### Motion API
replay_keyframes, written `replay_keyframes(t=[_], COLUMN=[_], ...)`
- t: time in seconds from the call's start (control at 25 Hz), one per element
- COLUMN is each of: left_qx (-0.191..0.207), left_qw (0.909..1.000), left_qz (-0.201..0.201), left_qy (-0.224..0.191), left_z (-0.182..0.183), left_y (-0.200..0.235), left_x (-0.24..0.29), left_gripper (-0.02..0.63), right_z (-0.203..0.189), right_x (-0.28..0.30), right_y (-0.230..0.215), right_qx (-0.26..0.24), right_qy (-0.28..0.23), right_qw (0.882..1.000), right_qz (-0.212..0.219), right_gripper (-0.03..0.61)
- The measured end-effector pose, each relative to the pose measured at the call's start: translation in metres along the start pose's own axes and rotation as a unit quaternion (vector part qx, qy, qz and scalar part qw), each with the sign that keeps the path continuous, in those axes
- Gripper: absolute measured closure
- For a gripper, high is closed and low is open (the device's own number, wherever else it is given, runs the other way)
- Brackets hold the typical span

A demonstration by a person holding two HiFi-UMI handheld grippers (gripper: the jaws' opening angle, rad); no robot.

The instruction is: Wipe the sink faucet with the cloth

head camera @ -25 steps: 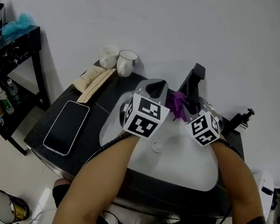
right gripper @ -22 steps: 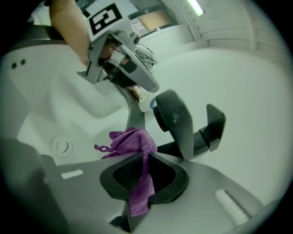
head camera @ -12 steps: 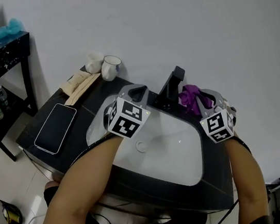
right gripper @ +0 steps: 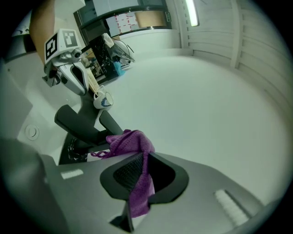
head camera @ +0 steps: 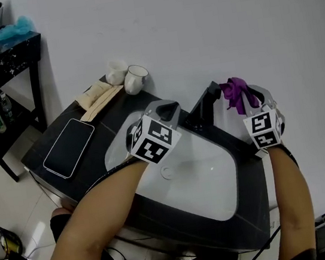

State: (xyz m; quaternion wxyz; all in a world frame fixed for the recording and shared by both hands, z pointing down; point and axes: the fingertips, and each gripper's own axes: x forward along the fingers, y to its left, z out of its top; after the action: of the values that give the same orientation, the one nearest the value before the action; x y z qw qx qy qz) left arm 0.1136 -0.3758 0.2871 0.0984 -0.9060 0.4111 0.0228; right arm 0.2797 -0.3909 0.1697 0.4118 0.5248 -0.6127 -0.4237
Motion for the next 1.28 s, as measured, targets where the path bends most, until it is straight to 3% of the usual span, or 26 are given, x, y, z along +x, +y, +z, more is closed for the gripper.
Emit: replay_keyframes(t=[0.32, 0.72, 1.08, 1.28], left_qx=[0.017, -0.001, 0.002, 0.000], left_qw=[0.9997, 0.9999, 0.9999, 0.9999], left_qz=[-0.015, -0.011, -0.009, -0.008], left_qy=[-0.010, -0.011, -0.007, -0.006], left_z=[0.004, 0.003, 0.001, 0.000], left_y=[-0.009, -0.002, -0.001, 0.000], left_x=[0.013, 0.014, 0.015, 0.015], left_gripper=[0.595, 0.596, 0.596, 0.596], right_z=[-0.019, -0.039, -0.053, -0.058], right_x=[0.028, 0.037, 0.035, 0.035], right_y=[0.054, 0.119, 0.177, 0.194], right_qx=[-0.018, -0.046, -0.099, -0.103], right_qy=[0.025, 0.038, 0.044, 0.047], right_qw=[0.998, 0.993, 0.980, 0.977], right_qz=[0.056, 0.107, 0.165, 0.180], right_gripper=[0.538, 0.538, 0.538, 0.538])
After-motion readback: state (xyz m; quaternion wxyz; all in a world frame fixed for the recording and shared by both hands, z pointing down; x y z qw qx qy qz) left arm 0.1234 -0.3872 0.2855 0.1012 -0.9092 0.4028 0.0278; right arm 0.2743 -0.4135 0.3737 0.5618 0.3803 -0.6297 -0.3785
